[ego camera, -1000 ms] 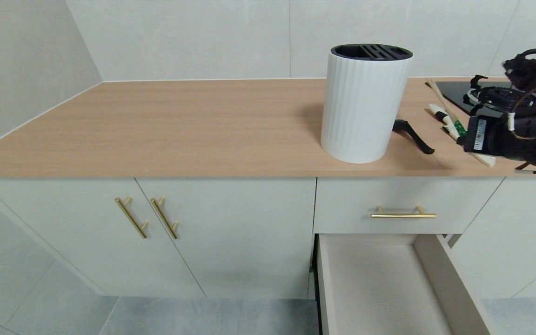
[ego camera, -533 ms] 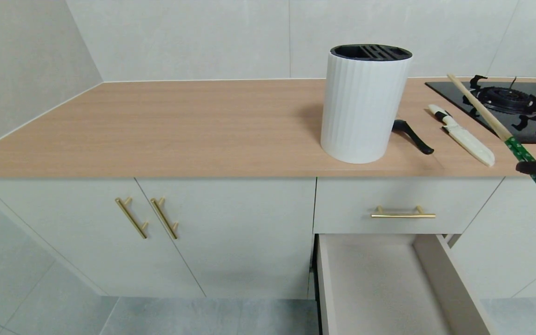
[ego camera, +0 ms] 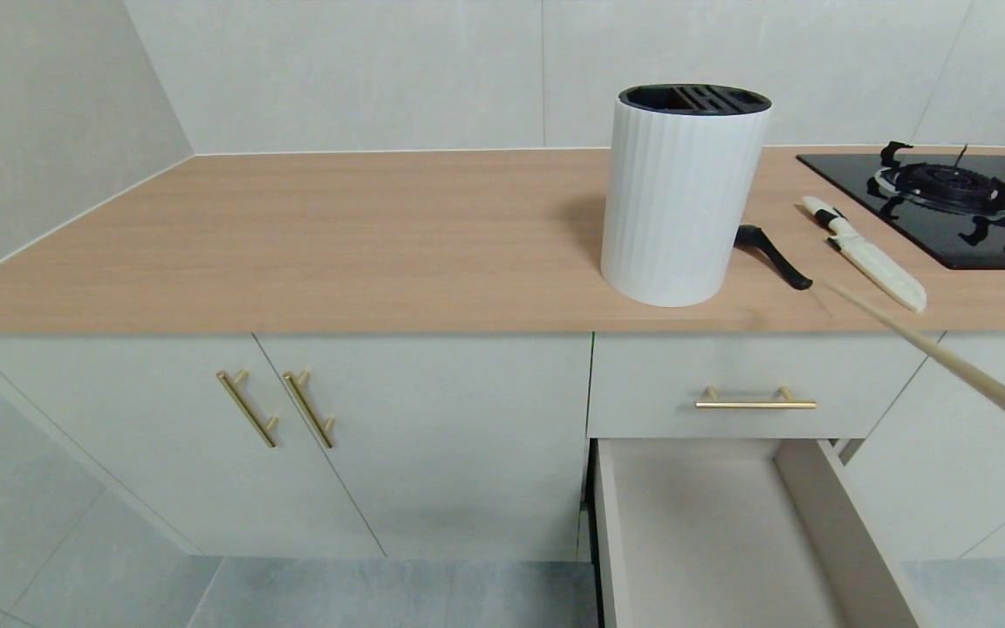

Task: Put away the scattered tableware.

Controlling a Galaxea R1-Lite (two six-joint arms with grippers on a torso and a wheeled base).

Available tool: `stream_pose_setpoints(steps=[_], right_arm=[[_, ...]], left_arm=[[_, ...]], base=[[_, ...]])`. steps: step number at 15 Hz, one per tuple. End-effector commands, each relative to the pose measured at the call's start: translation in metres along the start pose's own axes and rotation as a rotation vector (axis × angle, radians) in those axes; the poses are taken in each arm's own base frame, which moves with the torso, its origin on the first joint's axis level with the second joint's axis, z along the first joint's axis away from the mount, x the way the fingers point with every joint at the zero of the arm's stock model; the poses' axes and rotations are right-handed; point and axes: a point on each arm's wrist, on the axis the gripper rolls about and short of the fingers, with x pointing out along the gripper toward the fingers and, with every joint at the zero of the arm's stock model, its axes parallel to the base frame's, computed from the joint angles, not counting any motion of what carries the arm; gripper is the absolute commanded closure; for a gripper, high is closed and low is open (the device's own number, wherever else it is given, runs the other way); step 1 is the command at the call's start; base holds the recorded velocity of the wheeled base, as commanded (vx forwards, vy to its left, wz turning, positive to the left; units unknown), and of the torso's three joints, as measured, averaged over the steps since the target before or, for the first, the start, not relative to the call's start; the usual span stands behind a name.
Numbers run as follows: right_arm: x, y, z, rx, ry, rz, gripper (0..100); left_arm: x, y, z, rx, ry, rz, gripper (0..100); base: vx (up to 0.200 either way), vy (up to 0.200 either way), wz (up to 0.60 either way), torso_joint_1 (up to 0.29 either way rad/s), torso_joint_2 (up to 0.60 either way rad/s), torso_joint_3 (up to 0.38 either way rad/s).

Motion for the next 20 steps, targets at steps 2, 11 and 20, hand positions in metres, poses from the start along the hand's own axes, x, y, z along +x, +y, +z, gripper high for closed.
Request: stream_pose_setpoints(steps=[2,11,20], right_arm=[[0.031,0.004,0.006,-0.041,0.218,0.028,100],[0.126,0.002,0.000,-0.046,0.603,0.090,100],[0.130,0.001,-0.004,-0.052,0.579,0.088,100]], left_arm=[[0.000,0.000,0.000,0.000,0.001,0.001,0],[0.000,0.000,0.000,0.000,0.001,0.001,0],[0.000,0.000,0.000,0.000,0.001,0.001,0]], base=[[0.000,0.000,0.00,0.000,0.00,0.000],[0.000,0.000,0.00,0.000,0.00,0.000],[0.000,0.000,0.00,-0.136,0.31,0.173]])
